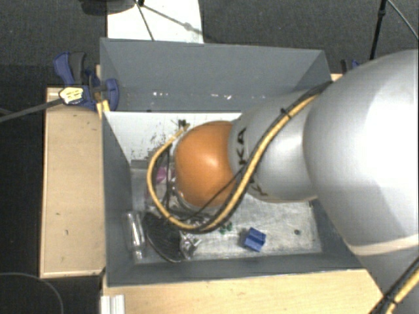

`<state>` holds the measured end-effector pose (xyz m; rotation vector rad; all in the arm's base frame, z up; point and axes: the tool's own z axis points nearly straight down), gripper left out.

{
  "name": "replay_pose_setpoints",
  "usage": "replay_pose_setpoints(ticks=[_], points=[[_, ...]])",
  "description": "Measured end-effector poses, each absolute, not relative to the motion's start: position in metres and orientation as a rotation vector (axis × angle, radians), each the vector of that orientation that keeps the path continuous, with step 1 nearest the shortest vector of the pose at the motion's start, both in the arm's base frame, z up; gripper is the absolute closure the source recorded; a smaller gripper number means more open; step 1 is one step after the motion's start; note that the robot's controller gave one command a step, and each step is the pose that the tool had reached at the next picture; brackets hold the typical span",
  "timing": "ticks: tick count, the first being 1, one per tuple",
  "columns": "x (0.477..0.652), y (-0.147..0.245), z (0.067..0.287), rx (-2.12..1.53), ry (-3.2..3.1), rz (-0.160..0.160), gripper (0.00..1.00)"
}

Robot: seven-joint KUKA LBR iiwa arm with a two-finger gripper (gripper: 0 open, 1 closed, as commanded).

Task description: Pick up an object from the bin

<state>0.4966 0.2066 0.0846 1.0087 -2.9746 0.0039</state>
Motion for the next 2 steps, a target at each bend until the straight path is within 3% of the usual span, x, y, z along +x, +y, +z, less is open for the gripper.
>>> replay_pose_setpoints(ticks=[1,2], points=[[0.5021,0.192,0.1819,1.397,-2.824,0.001,1.0],[0.5007,0.1923,0.1794,1.394,-2.819,-0.002,0.0]])
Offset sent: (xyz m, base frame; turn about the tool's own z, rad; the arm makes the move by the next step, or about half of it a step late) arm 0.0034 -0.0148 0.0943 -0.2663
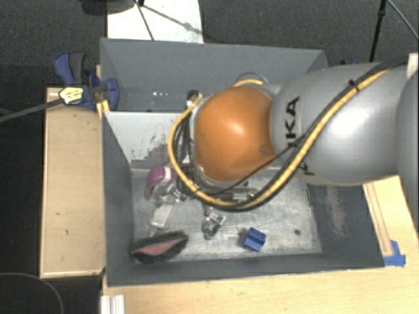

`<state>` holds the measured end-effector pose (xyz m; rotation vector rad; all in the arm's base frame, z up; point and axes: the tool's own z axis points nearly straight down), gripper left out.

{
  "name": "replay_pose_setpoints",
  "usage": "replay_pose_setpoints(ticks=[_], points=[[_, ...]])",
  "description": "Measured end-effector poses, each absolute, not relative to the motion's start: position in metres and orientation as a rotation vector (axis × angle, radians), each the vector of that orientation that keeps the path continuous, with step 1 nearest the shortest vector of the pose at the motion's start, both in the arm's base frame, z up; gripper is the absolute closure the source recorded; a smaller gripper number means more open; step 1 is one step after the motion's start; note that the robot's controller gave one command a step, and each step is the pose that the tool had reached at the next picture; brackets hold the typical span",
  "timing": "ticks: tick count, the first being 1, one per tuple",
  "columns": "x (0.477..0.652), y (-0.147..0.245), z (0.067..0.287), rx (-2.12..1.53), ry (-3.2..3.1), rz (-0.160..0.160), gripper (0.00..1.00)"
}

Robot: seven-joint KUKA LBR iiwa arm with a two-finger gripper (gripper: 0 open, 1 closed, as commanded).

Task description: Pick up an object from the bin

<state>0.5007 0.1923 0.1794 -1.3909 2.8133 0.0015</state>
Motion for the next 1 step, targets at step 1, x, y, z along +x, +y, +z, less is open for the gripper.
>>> replay_pose_setpoints(ticks=[1], points=[[0.4903,0.2323,0.0691,-1.245,2.879,0.001,0.0]])
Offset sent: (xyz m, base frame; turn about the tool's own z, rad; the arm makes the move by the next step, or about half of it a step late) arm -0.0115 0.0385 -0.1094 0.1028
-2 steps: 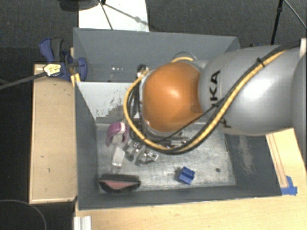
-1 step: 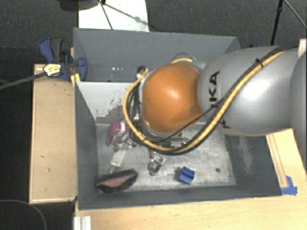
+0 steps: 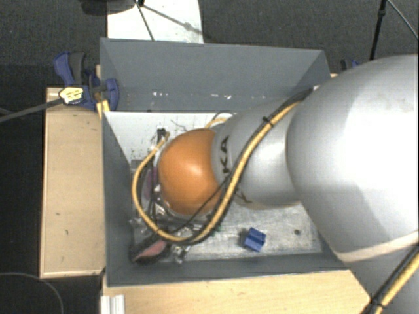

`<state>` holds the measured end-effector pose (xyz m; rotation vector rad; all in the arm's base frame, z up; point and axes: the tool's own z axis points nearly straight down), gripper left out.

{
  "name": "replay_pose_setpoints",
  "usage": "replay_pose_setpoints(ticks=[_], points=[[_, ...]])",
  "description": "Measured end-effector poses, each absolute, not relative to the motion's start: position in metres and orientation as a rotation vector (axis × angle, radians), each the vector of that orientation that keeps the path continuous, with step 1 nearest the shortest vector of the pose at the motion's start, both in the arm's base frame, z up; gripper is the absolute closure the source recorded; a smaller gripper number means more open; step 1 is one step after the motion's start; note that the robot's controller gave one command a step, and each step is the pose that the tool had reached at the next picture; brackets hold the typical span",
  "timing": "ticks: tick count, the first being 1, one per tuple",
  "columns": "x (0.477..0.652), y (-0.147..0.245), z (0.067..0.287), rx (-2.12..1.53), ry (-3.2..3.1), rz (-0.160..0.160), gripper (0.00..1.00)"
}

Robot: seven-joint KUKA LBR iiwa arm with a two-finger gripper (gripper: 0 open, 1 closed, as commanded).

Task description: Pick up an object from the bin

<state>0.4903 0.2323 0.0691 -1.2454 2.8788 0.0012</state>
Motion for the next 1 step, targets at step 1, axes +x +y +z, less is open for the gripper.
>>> replay_pose_setpoints(ticks=[1], points=[[0.4888,0.2269,0.0704,-1.246,2.897,-0.009,1.0]])
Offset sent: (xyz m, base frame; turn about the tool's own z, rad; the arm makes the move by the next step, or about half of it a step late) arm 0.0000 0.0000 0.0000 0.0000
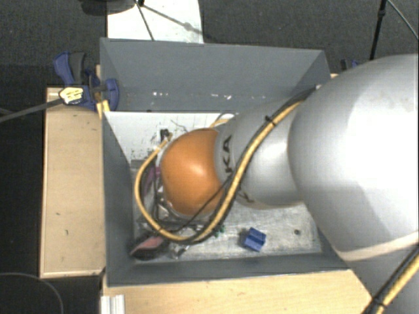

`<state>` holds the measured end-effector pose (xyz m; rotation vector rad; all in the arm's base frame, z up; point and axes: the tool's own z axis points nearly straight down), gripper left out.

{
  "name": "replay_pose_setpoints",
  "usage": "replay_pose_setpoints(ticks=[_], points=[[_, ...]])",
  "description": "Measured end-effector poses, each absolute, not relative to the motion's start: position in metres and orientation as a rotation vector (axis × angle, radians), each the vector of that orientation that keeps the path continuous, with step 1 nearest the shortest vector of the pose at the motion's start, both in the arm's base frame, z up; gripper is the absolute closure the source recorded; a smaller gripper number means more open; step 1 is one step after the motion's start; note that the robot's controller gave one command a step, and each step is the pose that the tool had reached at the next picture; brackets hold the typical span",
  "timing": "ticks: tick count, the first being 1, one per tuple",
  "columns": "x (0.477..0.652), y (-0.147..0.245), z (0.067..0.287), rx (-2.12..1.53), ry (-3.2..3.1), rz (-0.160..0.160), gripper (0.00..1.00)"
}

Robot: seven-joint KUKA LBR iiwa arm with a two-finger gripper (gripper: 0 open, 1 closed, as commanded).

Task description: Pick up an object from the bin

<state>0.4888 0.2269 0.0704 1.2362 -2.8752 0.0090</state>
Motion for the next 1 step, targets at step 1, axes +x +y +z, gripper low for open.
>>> replay_pose_setpoints(ticks=[1], points=[[0.4963,0.2059,0.2264,1.638,-2.691,0.002,1.0]])
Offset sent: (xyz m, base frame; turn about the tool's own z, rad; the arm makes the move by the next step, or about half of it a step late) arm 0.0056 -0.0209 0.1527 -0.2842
